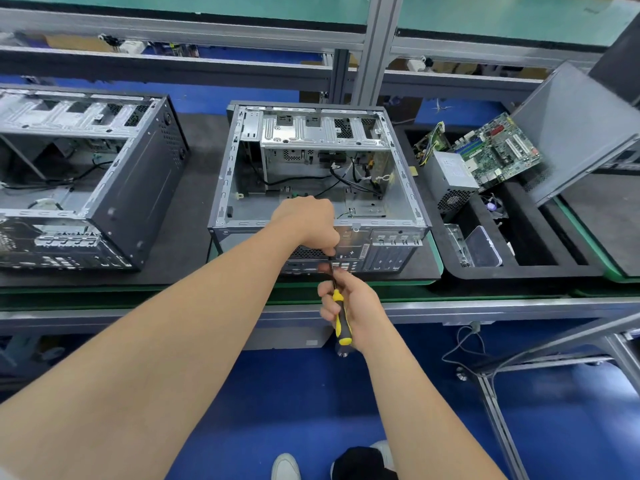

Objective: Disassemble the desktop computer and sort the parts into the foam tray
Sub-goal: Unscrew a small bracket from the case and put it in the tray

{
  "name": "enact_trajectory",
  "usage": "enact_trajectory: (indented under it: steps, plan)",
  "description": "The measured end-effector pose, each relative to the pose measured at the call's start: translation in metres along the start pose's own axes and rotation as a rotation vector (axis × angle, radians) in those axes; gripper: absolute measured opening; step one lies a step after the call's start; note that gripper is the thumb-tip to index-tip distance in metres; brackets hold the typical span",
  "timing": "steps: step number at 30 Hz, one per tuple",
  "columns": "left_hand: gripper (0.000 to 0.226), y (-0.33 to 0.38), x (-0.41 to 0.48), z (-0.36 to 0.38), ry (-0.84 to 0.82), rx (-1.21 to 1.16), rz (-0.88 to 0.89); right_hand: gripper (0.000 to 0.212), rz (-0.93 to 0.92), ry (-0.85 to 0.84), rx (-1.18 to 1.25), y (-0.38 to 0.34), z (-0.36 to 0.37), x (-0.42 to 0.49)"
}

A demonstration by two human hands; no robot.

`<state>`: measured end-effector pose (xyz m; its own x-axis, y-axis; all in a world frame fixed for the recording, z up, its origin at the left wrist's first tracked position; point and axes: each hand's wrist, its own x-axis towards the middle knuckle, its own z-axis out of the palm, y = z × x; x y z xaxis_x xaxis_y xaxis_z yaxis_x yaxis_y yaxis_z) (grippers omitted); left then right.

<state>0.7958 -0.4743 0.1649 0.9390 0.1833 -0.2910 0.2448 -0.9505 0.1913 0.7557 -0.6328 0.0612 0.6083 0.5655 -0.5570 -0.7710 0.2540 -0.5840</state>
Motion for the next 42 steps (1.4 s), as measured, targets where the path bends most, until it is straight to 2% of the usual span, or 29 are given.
enact_trajectory:
  steps: [3, 5, 8, 10, 12, 17, 19, 21, 23, 26, 31, 34, 38, 42]
  plan:
    - [0.027, 0.000, 0.000, 0.000, 0.009, 0.006, 0.001, 0.023, 0.151, -0.149, 0.372, 0.004, -0.006, 0.001]
    - [0.028, 0.000, 0.000, 0.000, 0.006, 0.004, 0.003, 0.021, 0.185, -0.232, 0.528, 0.008, -0.009, 0.000]
    - [0.028, 0.000, 0.001, 0.000, 0.003, 0.013, 0.008, 0.021, 0.161, -0.222, 0.483, 0.010, -0.009, 0.003]
    - [0.028, 0.000, 0.001, 0.000, 0.008, 0.017, 0.010, 0.023, 0.082, -0.140, 0.260, 0.008, -0.007, 0.004]
    - [0.029, -0.001, 0.001, 0.001, 0.008, 0.016, 0.013, 0.018, -0.080, -0.038, -0.069, 0.004, -0.006, 0.004]
    - [0.030, -0.001, 0.003, 0.001, 0.003, 0.014, 0.007, 0.013, -0.456, 0.333, -1.196, 0.005, 0.004, 0.003]
    - [0.031, 0.000, 0.003, 0.002, 0.003, 0.017, 0.010, 0.026, -0.502, 0.473, -1.563, 0.015, 0.009, 0.003]
    - [0.031, -0.001, 0.003, 0.002, 0.008, 0.020, 0.009, 0.039, -0.536, 0.560, -1.678, 0.023, 0.013, 0.007]
    - [0.030, -0.001, 0.003, 0.002, 0.012, 0.021, 0.009, 0.025, -0.557, 0.585, -1.517, 0.024, 0.013, 0.008]
    - [0.034, -0.002, 0.004, 0.003, 0.014, 0.019, 0.007, 0.012, -0.508, 0.441, -1.108, 0.018, 0.008, 0.003]
    - [0.035, -0.002, 0.004, 0.003, 0.019, 0.016, -0.002, 0.033, -0.001, 0.137, -0.275, -0.003, 0.003, 0.004]
    - [0.030, -0.001, 0.004, 0.003, 0.026, 0.012, -0.005, 0.038, 0.150, -0.027, 0.134, -0.006, 0.000, 0.002]
    - [0.026, -0.002, 0.005, 0.004, 0.024, 0.019, -0.003, 0.035, 0.259, -0.189, 0.403, -0.007, -0.004, 0.002]
    - [0.024, -0.002, 0.005, 0.004, 0.026, 0.020, 0.007, 0.030, 0.269, -0.143, 0.419, -0.010, -0.001, 0.005]
